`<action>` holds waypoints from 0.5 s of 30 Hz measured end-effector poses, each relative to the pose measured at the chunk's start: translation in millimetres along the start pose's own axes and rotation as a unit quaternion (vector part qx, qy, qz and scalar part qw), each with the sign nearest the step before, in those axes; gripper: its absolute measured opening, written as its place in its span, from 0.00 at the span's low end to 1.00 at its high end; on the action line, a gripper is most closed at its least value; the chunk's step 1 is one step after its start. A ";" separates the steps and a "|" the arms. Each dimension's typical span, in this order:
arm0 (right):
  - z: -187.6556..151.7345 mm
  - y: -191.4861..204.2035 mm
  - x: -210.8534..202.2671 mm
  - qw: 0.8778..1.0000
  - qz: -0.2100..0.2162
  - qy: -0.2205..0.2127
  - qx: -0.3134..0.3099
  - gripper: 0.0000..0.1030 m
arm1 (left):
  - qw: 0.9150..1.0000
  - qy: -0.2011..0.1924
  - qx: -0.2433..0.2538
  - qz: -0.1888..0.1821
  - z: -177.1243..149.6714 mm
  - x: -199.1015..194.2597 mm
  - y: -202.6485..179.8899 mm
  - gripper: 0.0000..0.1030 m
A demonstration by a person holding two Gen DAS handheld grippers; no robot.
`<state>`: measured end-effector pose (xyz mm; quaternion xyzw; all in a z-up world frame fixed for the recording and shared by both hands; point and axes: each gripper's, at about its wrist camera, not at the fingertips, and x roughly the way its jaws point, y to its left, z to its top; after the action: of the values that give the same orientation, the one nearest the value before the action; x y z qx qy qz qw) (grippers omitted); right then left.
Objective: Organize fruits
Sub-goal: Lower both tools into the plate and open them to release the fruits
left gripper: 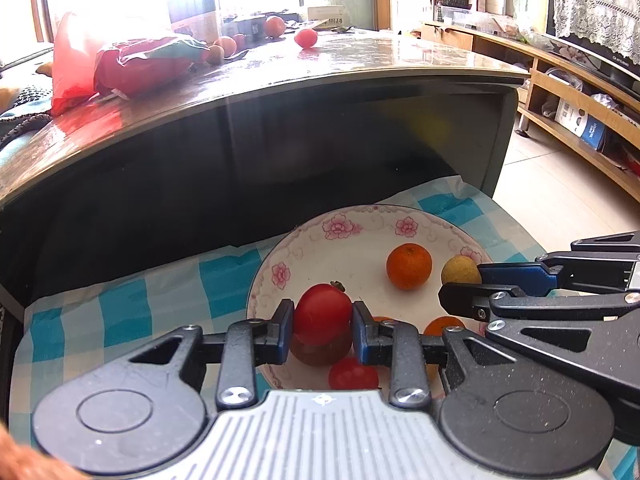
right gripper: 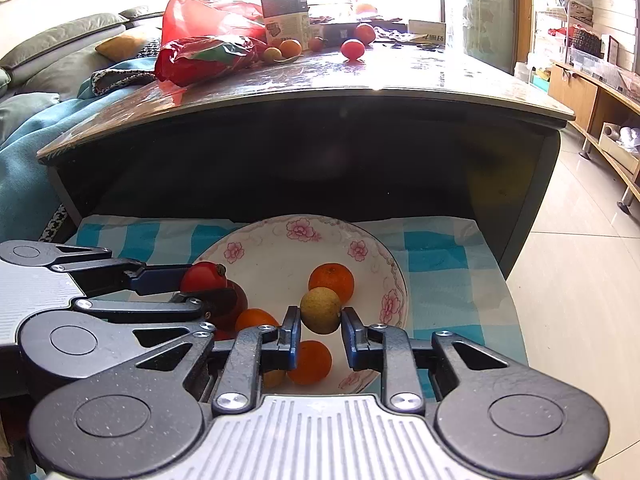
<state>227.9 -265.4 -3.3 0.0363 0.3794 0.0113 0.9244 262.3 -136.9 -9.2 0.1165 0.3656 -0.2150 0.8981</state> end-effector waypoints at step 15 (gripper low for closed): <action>1.8 -5.9 13.0 1.000 0.008 -0.004 0.017 0.19 | 1.000 0.000 0.005 -0.011 4.4 13.2 2.5 0.37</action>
<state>238.4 -270.7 -11.5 0.0553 0.3757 0.0121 0.9250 274.6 -140.2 -15.2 0.1170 0.3659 -0.2262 0.8951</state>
